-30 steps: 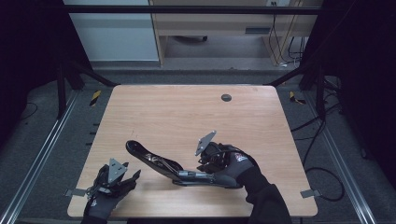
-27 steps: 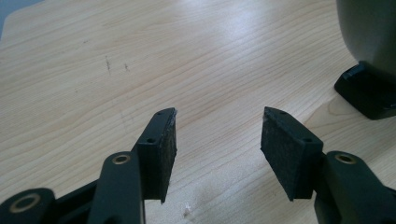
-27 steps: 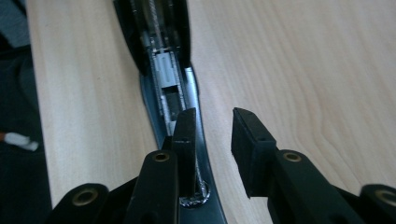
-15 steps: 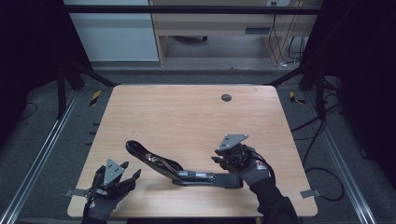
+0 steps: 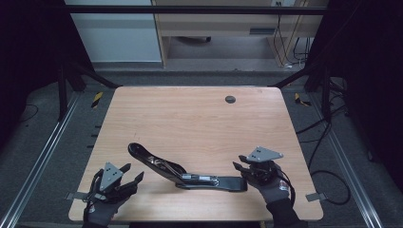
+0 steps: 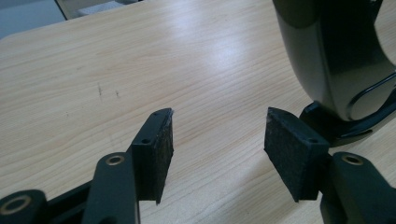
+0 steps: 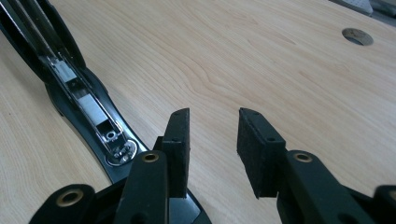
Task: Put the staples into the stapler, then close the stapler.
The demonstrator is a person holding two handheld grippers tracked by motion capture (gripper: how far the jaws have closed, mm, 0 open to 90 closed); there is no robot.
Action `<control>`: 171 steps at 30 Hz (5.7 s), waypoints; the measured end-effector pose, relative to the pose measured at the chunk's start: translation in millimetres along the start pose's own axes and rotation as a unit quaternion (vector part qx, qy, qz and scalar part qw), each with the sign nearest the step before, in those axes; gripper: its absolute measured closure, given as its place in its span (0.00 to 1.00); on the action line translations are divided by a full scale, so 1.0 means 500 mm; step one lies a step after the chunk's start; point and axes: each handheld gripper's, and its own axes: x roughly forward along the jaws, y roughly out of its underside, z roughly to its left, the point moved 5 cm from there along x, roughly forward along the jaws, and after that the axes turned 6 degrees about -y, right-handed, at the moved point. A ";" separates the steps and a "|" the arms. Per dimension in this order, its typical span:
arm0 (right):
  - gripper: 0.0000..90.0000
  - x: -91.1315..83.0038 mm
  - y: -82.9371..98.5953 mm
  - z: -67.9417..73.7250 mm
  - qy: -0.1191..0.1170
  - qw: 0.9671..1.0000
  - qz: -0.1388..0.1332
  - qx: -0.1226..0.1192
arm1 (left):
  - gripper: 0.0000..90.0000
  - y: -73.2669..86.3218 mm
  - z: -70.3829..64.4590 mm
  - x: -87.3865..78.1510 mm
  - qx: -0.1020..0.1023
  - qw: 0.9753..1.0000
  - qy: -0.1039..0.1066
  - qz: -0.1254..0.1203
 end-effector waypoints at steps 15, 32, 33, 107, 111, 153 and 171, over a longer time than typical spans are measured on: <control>0.82 -0.029 0.075 0.000 0.024 1.000 0.005 0.013 | 0.39 -0.012 -0.023 -0.015 0.006 1.000 0.026 -0.013; 0.95 -0.016 0.109 0.014 -0.008 0.999 0.017 0.037 | 0.35 -0.033 -0.045 -0.031 -0.004 0.998 0.047 -0.033; 0.96 -0.015 0.109 0.015 -0.008 0.999 0.018 0.039 | 0.34 -0.034 -0.045 -0.031 -0.005 0.998 0.048 -0.034; 1.00 0.029 0.132 0.042 -0.048 0.996 0.070 0.022 | 0.58 -0.134 -0.035 -0.020 -0.056 0.994 0.048 -0.082; 1.00 0.029 0.133 0.043 -0.048 0.996 0.069 0.022 | 0.59 -0.141 -0.043 -0.022 -0.052 0.994 0.049 -0.085; 1.00 0.029 0.135 0.040 -0.053 0.996 0.061 0.026 | 0.64 -0.210 -0.131 -0.013 0.006 0.994 0.063 -0.090; 1.00 0.028 0.135 0.040 -0.053 0.996 0.062 0.027 | 0.64 -0.230 -0.173 -0.004 0.049 0.993 0.054 -0.088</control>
